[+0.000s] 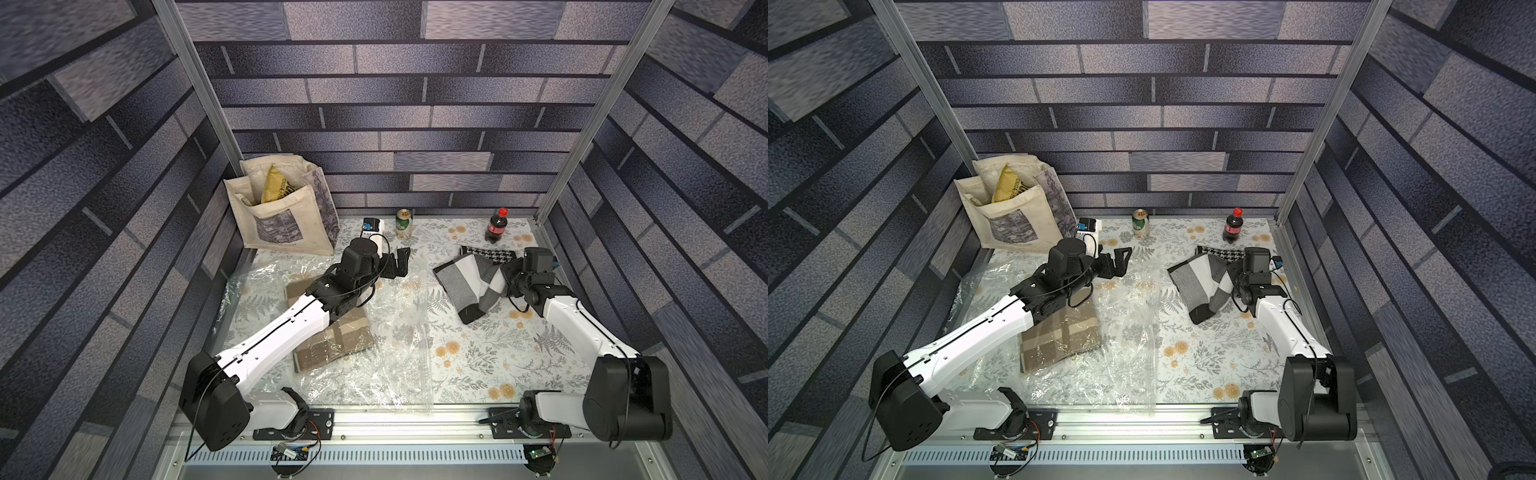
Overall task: Take the scarf out of the vacuum bag
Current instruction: Adjust the scarf at the center of the board.
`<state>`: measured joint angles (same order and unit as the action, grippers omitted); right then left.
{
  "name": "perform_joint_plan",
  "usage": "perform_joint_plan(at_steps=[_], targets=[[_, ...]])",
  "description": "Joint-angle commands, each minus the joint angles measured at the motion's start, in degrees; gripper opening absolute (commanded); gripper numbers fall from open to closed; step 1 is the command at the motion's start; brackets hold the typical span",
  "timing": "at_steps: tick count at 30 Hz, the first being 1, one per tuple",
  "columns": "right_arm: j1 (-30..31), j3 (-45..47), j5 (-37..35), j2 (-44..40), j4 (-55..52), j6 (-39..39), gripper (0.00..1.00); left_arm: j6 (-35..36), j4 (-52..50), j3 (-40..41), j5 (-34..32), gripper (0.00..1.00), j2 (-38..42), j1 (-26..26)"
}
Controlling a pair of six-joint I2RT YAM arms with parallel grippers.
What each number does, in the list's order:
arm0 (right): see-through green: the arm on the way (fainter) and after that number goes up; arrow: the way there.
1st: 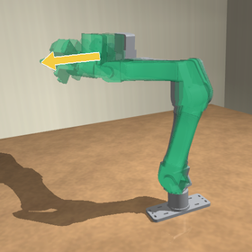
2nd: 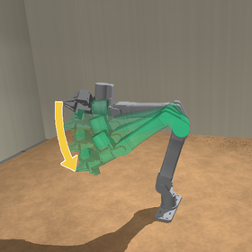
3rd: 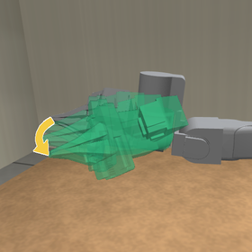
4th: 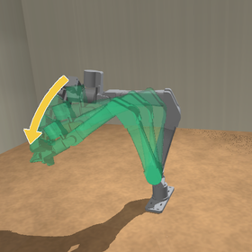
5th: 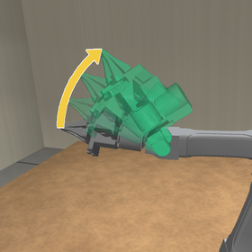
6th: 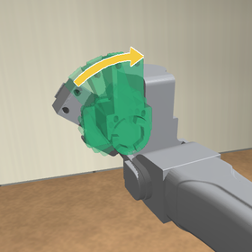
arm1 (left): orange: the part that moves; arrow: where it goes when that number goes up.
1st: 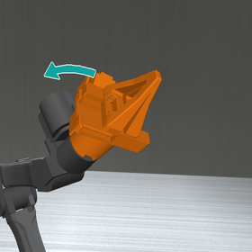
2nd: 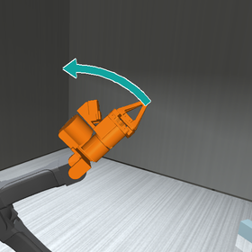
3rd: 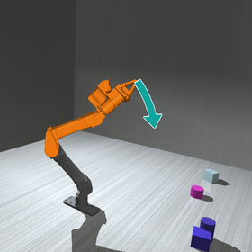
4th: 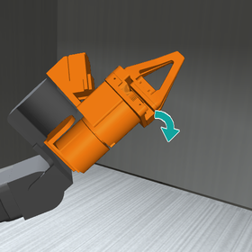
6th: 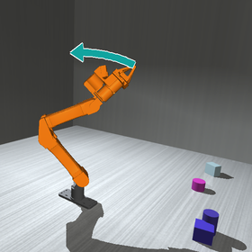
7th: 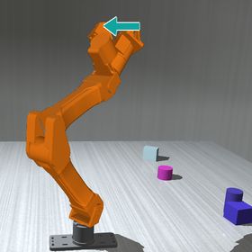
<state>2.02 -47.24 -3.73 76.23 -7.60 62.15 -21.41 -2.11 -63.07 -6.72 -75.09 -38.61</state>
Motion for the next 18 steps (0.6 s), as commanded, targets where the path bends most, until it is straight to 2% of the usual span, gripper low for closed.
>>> perform_joint_plan(at_steps=[1, 5, 6, 7, 8, 10, 11, 12, 18], targets=[[-0.3, -2.6, -3.0, 2.0, -7.9, -2.1, 0.00, -1.3, 0.7, 1.0, 0.8, 1.00, 0.6, 0.0], [-1.4, -1.3, -6.6, 1.0, -11.2, -0.7, 0.00, -1.0, 0.2, 1.2, 0.4, 1.00, 1.2, 0.0], [-2.0, -0.7, -8.0, 0.4, -12.5, -0.4, 0.05, -0.9, 0.1, 1.1, 0.4, 1.00, 1.3, 0.0], [-2.6, -0.4, -8.8, 0.0, -13.5, -0.4, 0.18, -0.9, 0.1, 1.2, 0.6, 1.00, 1.4, 0.0], [-3.5, -0.1, -9.4, -0.4, -14.8, -0.5, 0.37, -0.9, 0.0, 1.2, 0.8, 1.00, 1.4, 0.0], [-5.5, 0.4, -9.5, -1.0, -17.4, -0.6, 0.69, -0.9, -0.5, 1.0, 0.9, 1.00, 1.2, 0.0], [-6.7, 1.0, -9.1, -1.5, -18.3, -0.6, 0.90, -0.9, -1.4, 0.7, 0.9, 1.00, 0.8, 0.0], [-7.6, 1.5, -9.3, -2.2, -19.1, -0.6, 1.00, -0.9, -2.9, 0.1, 0.6, 1.00, 0.3, 0.0], [-8.9, 3.9, -8.5, -7.3, -19.8, -3.9, 1.00, -3.0, -18.7, -7.4, 1.5, 1.00, -5.6, 0.2]])
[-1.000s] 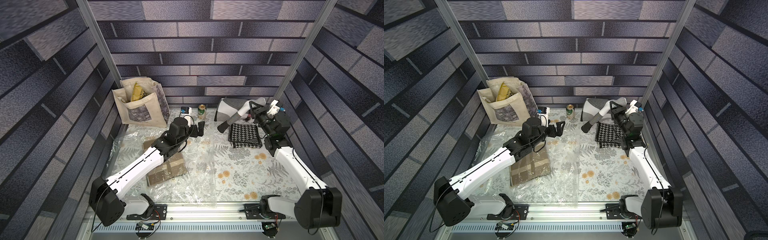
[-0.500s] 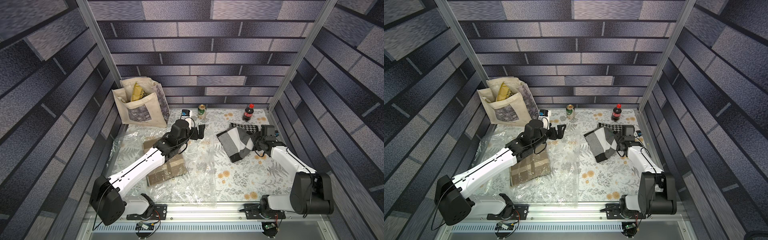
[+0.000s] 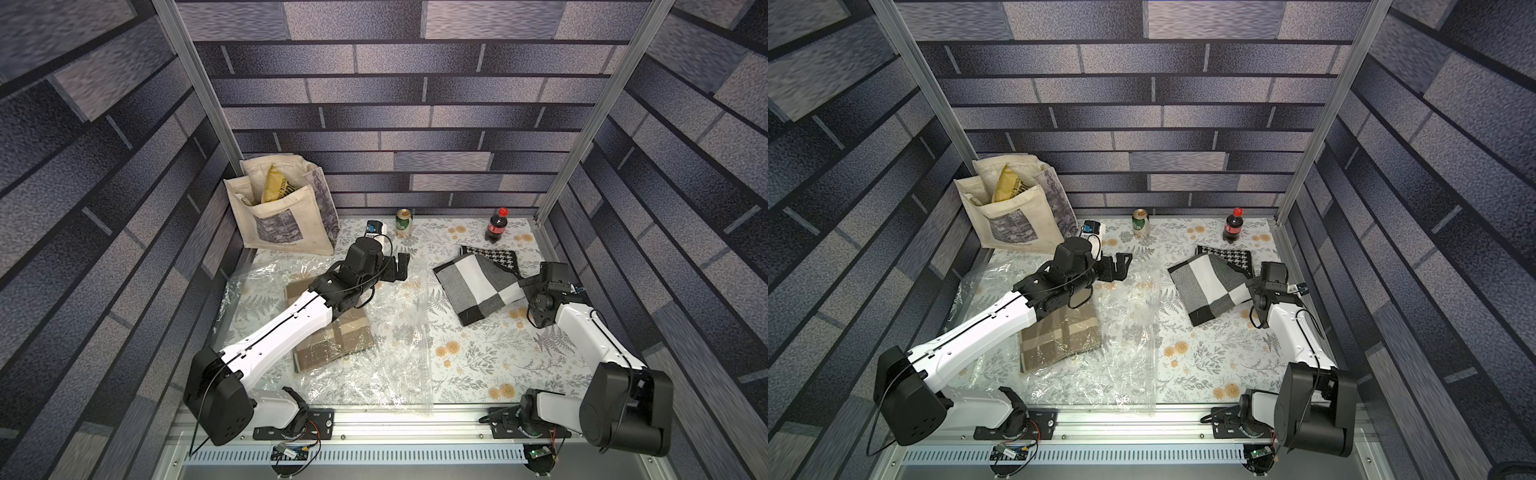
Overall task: Take the scarf out of the vacuum bag
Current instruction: Adjust the scarf at the center of the board, then open the vacuum bag at the center of the board.
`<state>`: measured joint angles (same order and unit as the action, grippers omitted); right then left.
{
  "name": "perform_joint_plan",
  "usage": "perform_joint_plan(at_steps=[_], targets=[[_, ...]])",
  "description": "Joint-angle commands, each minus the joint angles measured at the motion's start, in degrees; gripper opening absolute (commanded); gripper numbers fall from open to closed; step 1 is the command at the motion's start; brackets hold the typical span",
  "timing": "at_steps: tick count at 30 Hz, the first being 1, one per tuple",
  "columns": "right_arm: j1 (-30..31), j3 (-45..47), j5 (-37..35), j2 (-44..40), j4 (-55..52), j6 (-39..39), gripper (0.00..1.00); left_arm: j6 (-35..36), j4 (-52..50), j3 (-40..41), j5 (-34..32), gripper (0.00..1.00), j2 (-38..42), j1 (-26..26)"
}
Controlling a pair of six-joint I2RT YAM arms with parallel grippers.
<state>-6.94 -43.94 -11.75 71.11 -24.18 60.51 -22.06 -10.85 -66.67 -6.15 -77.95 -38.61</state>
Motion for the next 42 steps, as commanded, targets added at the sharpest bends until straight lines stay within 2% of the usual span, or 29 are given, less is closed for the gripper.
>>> perform_joint_plan(at_steps=[1, 5, 9, 11, 16, 19, 28, 36, 38, 42], targets=[[0.1, 0.7, 0.0, -3.2, -3.6, -3.0, 1.00, -3.2, -13.4, -5.5, 2.1, 1.00, -4.2, 0.2], [0.7, 0.4, 2.2, -8.6, -6.1, -7.8, 1.00, -6.4, -25.3, -12.3, 7.1, 1.00, -11.1, -0.5], [4.3, 0.5, -1.3, -15.8, -10.9, -10.4, 1.00, -7.7, -32.7, -18.5, 5.2, 1.00, -18.3, -5.4], [5.8, 1.7, -0.6, -19.2, -11.7, -11.2, 1.00, -9.4, -36.6, -22.9, 4.6, 1.00, -22.7, -8.6], [7.6, 2.2, 2.2, -21.8, -14.4, -12.6, 1.00, -14.1, -50.2, -35.8, -3.0, 1.00, -33.7, -15.7], [7.8, 2.5, 2.6, -23.9, -15.1, -12.9, 1.00, -16.4, -56.0, -40.3, -7.6, 1.00, -38.1, -18.1], [7.8, 2.7, 5.1, -27.1, -15.9, -12.0, 1.00, -19.3, -61.4, -41.2, -16.5, 1.00, -46.2, -19.8], [7.7, 3.8, 5.7, -27.9, -15.7, -11.7, 1.00, -17.8, -57.8, -41.4, -15.7, 1.00, -49.9, -19.9], [7.8, 4.1, 5.7, -28.3, -15.9, -11.7, 1.00, -17.8, -60.1, -43.1, -16.6, 0.93, -52.0, -19.4], [7.8, 4.3, 5.7, -29.1, -16.1, -11.8, 1.00, -16.7, -58.9, -40.1, -16.2, 0.54, -51.2, -18.6]])
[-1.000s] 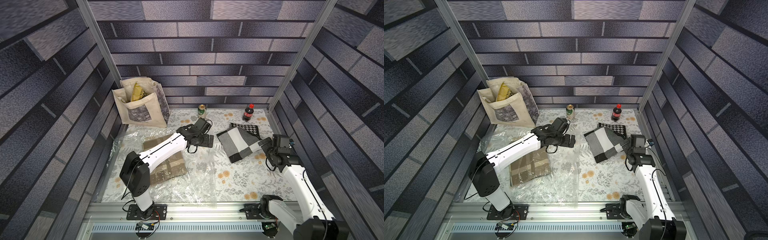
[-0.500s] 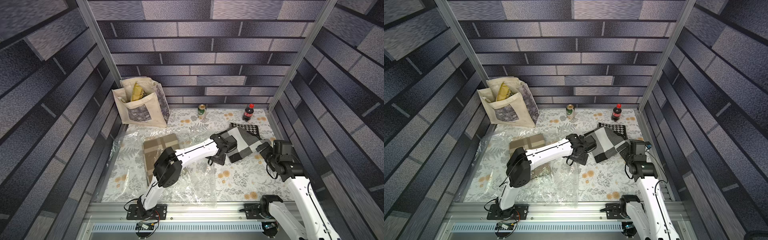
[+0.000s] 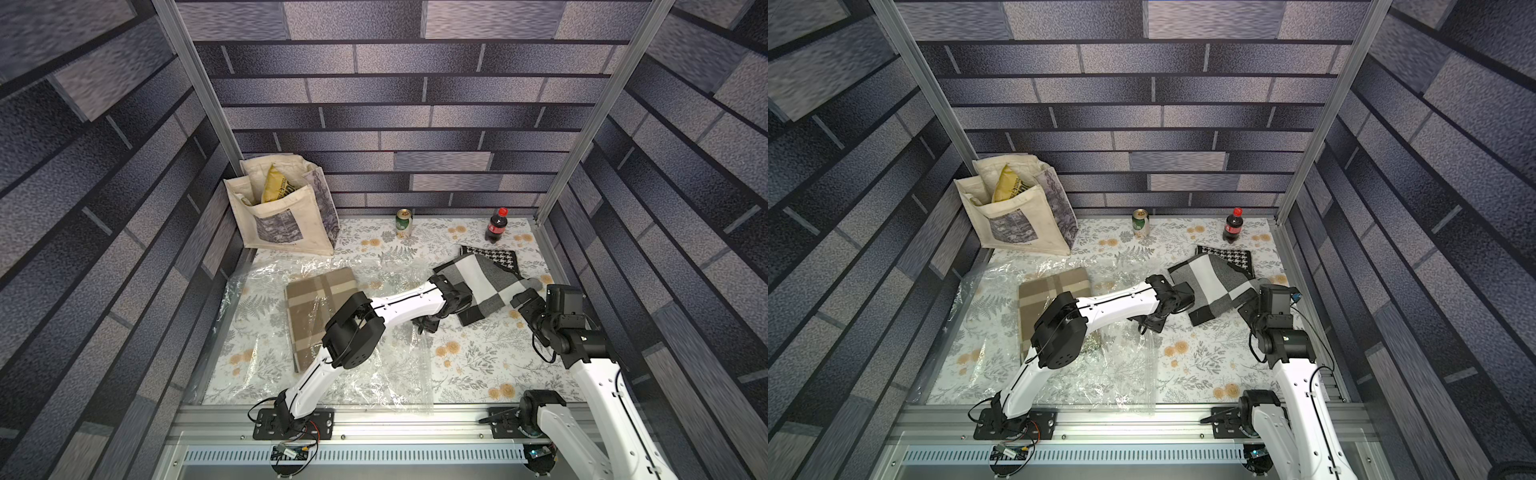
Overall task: Take the scarf out of the vacuum bag
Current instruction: Open the vacuum bag at the center of the board.
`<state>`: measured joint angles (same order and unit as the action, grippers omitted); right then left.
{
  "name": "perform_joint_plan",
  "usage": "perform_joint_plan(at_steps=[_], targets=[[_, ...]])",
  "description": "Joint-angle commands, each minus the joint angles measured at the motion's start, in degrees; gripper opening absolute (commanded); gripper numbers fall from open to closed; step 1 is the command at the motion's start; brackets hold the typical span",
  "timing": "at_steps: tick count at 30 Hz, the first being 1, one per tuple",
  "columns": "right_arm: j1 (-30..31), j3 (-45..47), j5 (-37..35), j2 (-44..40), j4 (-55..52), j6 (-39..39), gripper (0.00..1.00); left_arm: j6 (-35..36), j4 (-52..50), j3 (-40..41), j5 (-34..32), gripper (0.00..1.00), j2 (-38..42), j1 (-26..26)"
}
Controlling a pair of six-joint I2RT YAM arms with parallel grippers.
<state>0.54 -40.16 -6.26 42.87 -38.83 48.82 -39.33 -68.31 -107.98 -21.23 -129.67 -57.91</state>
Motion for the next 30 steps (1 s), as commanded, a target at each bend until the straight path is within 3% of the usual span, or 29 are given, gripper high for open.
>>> perform_joint_plan(at_steps=[1, 3, 6, 7, 16, 25, 30], targets=[[0.3, 0.4, 0.3, -1.0, -1.4, -0.3, 1.00, 0.9, -0.7, 2.5, -0.5, 0.44, 1.2, 0.9], [0.3, 0.5, 0.5, -1.2, -1.5, -0.1, 1.00, 1.8, 1.1, 4.8, 0.9, 0.32, 2.2, 1.4], [0.3, 1.1, 1.4, -1.5, -0.7, 0.2, 1.00, 2.4, 2.0, 6.7, 1.7, 0.03, 2.8, 2.3], [0.3, 1.4, 2.0, -1.6, -0.3, 0.2, 1.00, 2.6, 2.0, 6.9, 1.6, 0.00, 2.8, 2.5], [2.4, 2.6, 17.2, 1.0, 8.8, -3.1, 1.00, 3.7, -0.1, 5.7, -1.2, 0.00, 12.6, 2.9], [18.6, 5.6, 25.5, 8.7, 29.9, -0.3, 1.00, 5.1, 0.0, 7.1, 1.3, 0.00, 27.8, 5.3], [31.2, -0.9, 24.3, 18.3, 34.3, -3.5, 0.97, 5.1, 0.7, 10.9, 2.0, 0.00, 32.1, 6.4]])
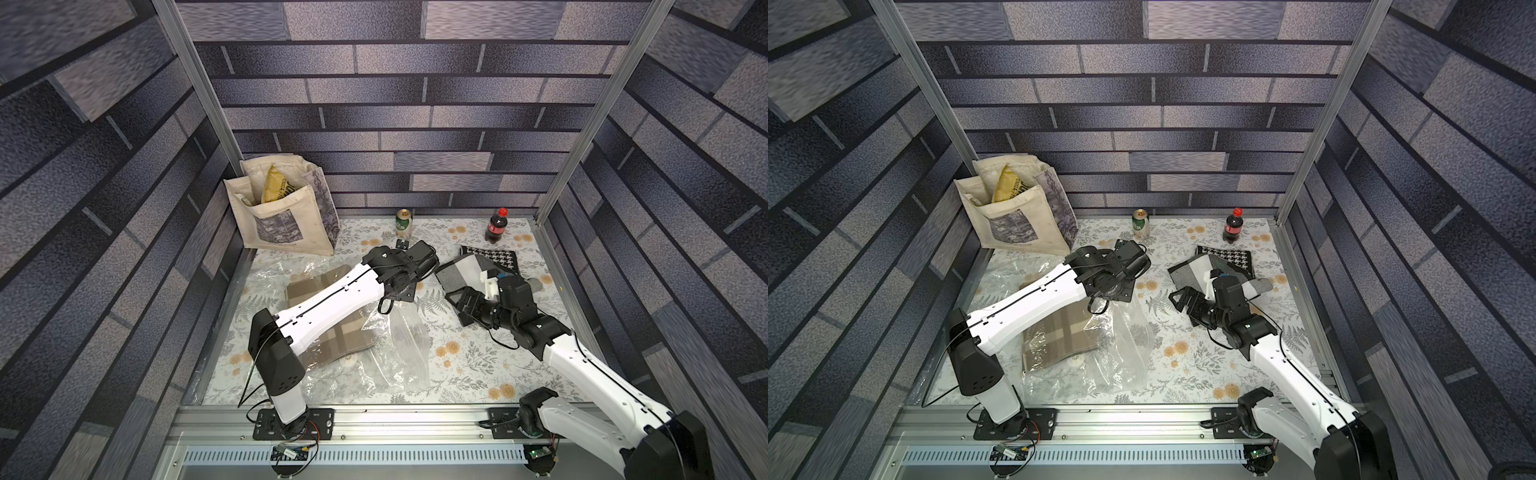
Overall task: Take the scarf out of the vacuum bag
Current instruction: Open the vacuum bag at the center of the board.
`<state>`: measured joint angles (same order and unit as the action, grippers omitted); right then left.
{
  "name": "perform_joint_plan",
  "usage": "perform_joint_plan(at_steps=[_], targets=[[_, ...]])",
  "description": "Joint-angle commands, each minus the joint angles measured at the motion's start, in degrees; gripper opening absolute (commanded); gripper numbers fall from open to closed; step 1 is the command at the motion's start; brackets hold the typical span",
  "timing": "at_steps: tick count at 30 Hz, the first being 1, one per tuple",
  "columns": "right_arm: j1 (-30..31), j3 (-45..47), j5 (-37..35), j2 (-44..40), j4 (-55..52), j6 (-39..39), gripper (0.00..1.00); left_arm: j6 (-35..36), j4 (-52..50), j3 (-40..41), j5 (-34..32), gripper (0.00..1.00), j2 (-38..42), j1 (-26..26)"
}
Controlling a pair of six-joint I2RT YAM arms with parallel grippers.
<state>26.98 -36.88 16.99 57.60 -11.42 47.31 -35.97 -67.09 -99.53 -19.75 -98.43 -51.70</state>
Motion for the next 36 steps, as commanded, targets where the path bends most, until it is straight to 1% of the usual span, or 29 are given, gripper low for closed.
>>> perform_joint_plan(at_steps=[1, 3, 6, 7, 9, 12, 17, 21, 24, 25, 28, 30, 32, 35, 36], targets=[[6.6, -5.2, 0.8, 5.1, 7.8, -2.2, 0.95, 1.8, -0.5, 3.0, 0.6, 0.00, 1.3, 0.3], [10.0, -7.3, 0.6, 8.2, 9.9, -2.2, 0.90, 1.9, 0.7, 5.2, 1.5, 0.00, 2.1, 1.0], [13.2, -10.1, -0.2, 11.2, 10.5, -2.6, 0.84, 1.6, 3.1, 9.4, 2.0, 0.00, 4.0, 1.7], [13.7, -10.6, -0.4, 12.0, 10.6, -2.4, 0.82, 1.3, 3.7, 10.8, 2.1, 0.00, 4.8, 2.1], [14.2, -11.3, 0.7, 14.2, 11.9, -1.3, 0.76, 1.1, 5.9, 14.0, 2.0, 0.00, 7.1, 2.7], [15.2, -11.6, 1.7, 17.4, 14.1, 0.0, 0.71, 0.9, 9.0, 18.1, 0.9, 0.00, 11.3, 2.8], [18.0, -12.5, 3.0, 24.1, 19.1, 1.3, 0.69, 0.5, 9.8, 21.5, -0.9, 0.00, 17.0, 3.3], [21.3, -15.2, 2.3, 29.0, 20.6, 1.3, 0.68, 0.7, 9.5, 22.6, -0.3, 0.00, 17.6, 4.0], [22.7, -17.1, 1.1, 31.8, 20.0, 1.8, 0.68, 0.6, 9.7, 23.4, 0.0, 0.00, 17.6, 4.1], [22.9, -17.3, 0.9, 32.6, 20.2, 2.1, 0.66, 0.6, 9.9, 23.8, 0.2, 0.00, 17.9, 4.1], [23.4, -16.1, -2.5, 32.2, 20.0, 2.9, 0.65, 0.4, 10.2, 24.6, 0.4, 0.00, 18.5, 4.5], [23.4, -14.0, -9.1, 29.2, 17.7, 3.2, 0.66, 0.6, 10.5, 25.1, 0.9, 0.00, 18.2, 5.0], [23.5, -11.8, -16.0, 24.5, 14.7, 3.2, 0.70, 0.6, 11.2, 25.8, 1.7, 0.00, 17.4, 5.5], [23.4, -9.4, -22.7, 18.0, 11.4, 2.6, 0.78, 0.7, 13.5, 26.7, 2.8, 0.00, 16.0, 5.8], [23.4, -8.8, -23.8, 15.9, 11.2, 2.2, 0.80, 0.6, 14.3, 27.0, 3.3, 0.00, 15.5, 5.9]])
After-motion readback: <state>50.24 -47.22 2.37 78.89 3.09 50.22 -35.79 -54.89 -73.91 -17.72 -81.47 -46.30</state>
